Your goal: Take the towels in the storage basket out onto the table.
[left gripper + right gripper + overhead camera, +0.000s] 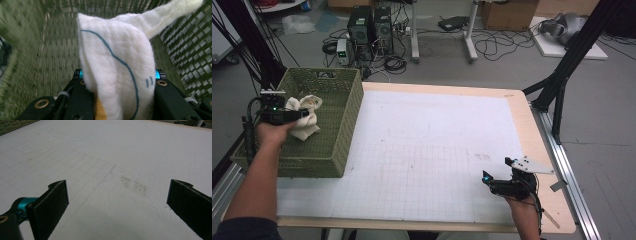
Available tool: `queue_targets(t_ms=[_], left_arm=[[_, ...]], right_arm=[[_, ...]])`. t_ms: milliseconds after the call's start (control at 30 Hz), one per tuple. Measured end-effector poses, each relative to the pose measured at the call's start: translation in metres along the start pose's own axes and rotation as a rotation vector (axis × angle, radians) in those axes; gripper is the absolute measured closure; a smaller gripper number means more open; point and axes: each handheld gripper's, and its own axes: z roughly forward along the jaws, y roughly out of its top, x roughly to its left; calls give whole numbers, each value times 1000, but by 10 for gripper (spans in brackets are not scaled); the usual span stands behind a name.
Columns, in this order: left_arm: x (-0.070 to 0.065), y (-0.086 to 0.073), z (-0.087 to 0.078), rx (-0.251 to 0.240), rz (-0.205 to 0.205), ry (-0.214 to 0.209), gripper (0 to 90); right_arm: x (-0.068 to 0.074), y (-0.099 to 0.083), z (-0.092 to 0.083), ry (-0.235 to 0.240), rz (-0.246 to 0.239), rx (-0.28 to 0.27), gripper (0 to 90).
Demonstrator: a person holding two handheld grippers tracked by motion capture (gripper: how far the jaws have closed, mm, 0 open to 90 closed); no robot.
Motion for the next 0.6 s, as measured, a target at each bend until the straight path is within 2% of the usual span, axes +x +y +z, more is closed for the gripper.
queue_targets(t_ms=[67, 100, 133, 400, 533, 600], left_arm=[[-2, 2, -7, -50, 7, -14, 700], [-4, 4, -14, -94, 10, -32, 700], [-4, 4, -14, -94, 10, -32, 700], [-13, 9, -43, -237, 35, -81, 699], [-17, 12, -56, -277, 89, -89, 699], [-20, 12, -62, -305, 89, -111, 699]], right_arm=[[0, 0, -1, -4, -2, -2, 29], [0, 0, -2, -3, 4, -4, 29], [0, 0, -2, -3, 4, -4, 29], [1, 1, -2, 2, 2, -7, 29], [2, 1, -1, 4, 0, -6, 29], [2, 2, -1, 6, 1, -6, 29]])
